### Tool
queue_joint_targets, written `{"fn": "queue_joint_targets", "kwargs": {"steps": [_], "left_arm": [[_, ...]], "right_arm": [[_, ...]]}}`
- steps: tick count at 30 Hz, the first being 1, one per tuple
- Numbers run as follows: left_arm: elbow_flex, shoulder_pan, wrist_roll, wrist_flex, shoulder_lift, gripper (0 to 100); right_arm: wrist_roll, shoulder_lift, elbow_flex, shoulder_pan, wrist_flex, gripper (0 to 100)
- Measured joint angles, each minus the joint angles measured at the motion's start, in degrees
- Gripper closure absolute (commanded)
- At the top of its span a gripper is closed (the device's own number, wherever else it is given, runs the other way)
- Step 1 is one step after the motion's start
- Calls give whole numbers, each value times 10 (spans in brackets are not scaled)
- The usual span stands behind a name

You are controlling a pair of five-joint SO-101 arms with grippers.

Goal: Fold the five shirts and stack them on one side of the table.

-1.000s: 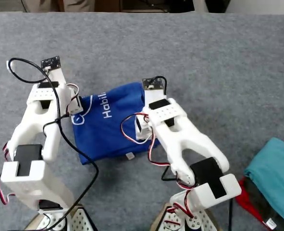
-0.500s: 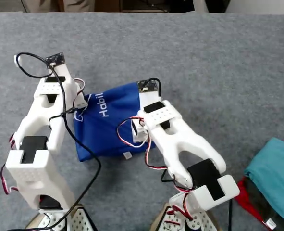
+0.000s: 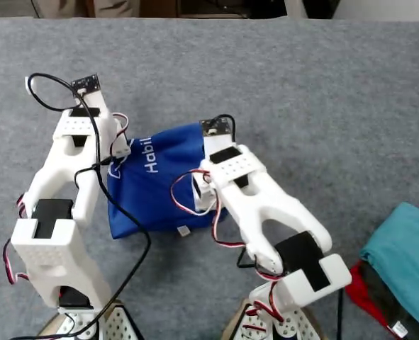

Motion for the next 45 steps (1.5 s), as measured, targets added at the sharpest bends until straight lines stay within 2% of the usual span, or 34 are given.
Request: {"fn": "queue_joint_targets", "kwargs": {"steps": [5, 10, 15, 23, 28, 34, 39, 45], "left_arm": [[-39, 1, 4, 50, 0, 981], [-44, 23, 4, 78, -52, 981], [-44, 93, 11, 100, -133, 981], [-98, 208, 46, 102, -197, 981], [-156, 299, 59, 102, -197, 981], [-225, 413, 59, 94, -192, 981], [-308, 462, 61, 82, -125, 981], [-440, 513, 61, 82, -16, 981]], "right_arm": [[19, -55, -11, 41, 34, 995], [49, -176, -7, 74, 47, 995], [62, -310, 33, 121, 47, 995], [98, -548, 120, 258, 83, 995], [135, -699, 121, 378, 129, 995], [203, -818, 124, 545, 137, 995], [244, -858, 124, 681, 137, 995], [250, -876, 124, 834, 105, 995]]}}
